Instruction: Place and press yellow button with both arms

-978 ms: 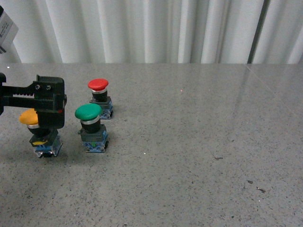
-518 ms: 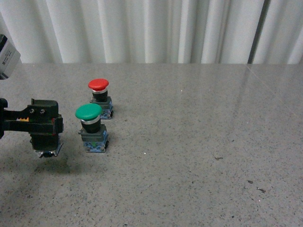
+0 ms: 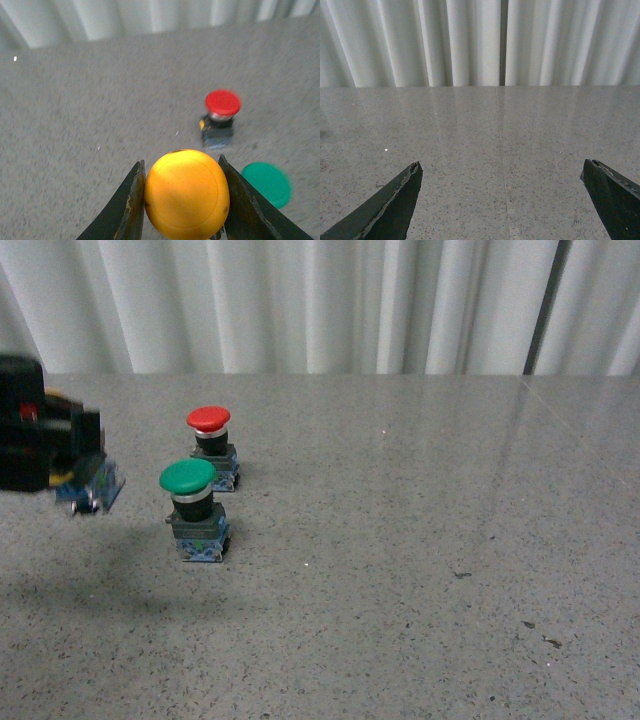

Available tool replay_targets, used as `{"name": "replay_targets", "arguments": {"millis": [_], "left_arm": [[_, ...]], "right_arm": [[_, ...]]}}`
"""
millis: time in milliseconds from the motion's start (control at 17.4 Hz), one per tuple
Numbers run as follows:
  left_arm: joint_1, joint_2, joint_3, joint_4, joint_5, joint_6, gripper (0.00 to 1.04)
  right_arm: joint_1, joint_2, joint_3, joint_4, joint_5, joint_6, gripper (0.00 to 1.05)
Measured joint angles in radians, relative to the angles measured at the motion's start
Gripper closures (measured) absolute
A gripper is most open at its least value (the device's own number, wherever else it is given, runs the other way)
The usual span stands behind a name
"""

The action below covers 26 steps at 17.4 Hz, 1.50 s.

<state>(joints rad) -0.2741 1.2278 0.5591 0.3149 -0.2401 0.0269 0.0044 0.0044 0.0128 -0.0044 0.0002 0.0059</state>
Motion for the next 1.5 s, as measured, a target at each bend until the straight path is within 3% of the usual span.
{"name": "replay_targets", "arguments": {"millis": [173,460,863,978,1093,1496], "left_arm": [[-0.132,-0.011,0.164,-0.008,-0.032,0.015,0.7],[-0.272,0.324,0.425,-0.032,-0.034,-0.068,0.71],[-0.323,0.591,0.518,-0.019,0.002,-0.309,0.71],[-0.333,0.628,0.528,-0.032,0.004,-0.319,0.71],[-0.375,0.663,0.569,-0.085,-0.052,-0.343,0.71],[-0.399,0.702,0.645,-0.15,-0.036,-0.324,0.71]], "right_arm": [[0.0,0.0,0.0,0.0,0.0,0.0,0.07],[0.0,0.0,0.0,0.0,0.0,0.0,0.07],[0.0,0.0,0.0,0.0,0.0,0.0,0.07],[0.0,0.0,0.0,0.0,0.0,0.0,0.07],[0.0,0.0,0.0,0.0,0.0,0.0,0.07],[0.0,0.0,0.0,0.0,0.0,0.0,0.07]]}}
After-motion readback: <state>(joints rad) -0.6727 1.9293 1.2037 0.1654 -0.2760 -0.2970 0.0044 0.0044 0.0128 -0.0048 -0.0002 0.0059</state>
